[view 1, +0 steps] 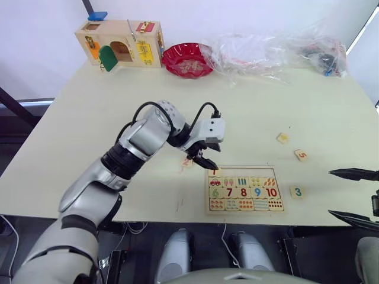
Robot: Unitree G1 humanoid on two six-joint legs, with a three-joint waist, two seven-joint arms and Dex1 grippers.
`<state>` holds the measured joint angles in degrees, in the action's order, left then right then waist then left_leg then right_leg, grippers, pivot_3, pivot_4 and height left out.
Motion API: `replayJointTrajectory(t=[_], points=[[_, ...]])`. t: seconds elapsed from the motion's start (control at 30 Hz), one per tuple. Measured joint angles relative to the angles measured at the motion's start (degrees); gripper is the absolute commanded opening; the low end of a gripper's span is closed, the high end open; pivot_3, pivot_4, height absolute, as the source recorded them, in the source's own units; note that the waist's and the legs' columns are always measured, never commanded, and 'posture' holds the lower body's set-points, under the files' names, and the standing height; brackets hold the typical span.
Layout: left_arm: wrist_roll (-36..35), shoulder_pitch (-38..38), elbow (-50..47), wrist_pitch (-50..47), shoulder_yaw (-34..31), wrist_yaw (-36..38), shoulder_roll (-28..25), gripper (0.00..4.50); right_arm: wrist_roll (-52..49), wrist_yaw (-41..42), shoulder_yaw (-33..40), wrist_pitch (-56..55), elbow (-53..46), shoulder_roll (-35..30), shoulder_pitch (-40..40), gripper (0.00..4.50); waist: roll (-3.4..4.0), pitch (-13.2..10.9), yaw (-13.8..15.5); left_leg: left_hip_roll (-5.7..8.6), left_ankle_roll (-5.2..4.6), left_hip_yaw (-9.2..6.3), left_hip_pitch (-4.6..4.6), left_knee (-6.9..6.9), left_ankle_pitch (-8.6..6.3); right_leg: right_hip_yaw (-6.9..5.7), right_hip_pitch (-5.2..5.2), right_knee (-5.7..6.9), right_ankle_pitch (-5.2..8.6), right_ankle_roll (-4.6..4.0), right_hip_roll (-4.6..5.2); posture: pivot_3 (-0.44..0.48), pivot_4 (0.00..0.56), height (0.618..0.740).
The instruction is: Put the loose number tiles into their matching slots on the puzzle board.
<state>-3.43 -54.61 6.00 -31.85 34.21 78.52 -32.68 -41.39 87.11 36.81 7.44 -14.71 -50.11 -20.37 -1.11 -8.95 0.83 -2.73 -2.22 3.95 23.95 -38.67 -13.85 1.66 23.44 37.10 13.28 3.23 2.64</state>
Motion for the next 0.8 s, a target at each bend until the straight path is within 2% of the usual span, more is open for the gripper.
replayJointTrajectory(t=[0.03,0.07,0.2,0.8], points=[[0.08,0.26,0.85,1.11,-0.01,-0.19,0.17,2.47,0.01,0.00,0.00,-0.02,0.00,0.02,0.00,4.50,0.00,0.00,-0.01,0.00,0.00,0.00,0.00,0.00,0.00,0.00,0.00,0.00,0.00,0.00,0.00,0.000,0.150,0.740],[0.12,0.48,1.55,1.86,-0.01,-0.27,0.37,2.06,0.02,0.00,0.00,-0.03,0.00,0.05,-0.01,4.50,0.00,0.00,-0.01,0.00,0.00,0.00,0.00,0.00,0.00,0.00,0.00,0.00,0.00,0.00,0.00,0.000,0.150,0.740],[1.21,1.90,2.82,5.91,-0.18,-0.78,0.41,0.08,0.16,-0.06,0.00,-0.14,-0.02,0.75,-0.41,4.50,0.00,0.00,-0.02,0.00,0.00,0.00,0.00,0.01,0.00,0.00,0.00,0.00,0.00,0.00,0.00,0.000,0.150,0.740],[5.64,4.17,5.63,10.71,-0.38,-1.05,-0.20,0.03,0.49,-0.07,-0.01,-0.29,-0.25,1.67,-1.12,4.50,0.01,0.00,-0.02,0.00,0.00,0.01,0.00,0.00,0.00,0.00,0.00,0.01,0.00,0.00,0.00,0.000,0.150,0.740]])
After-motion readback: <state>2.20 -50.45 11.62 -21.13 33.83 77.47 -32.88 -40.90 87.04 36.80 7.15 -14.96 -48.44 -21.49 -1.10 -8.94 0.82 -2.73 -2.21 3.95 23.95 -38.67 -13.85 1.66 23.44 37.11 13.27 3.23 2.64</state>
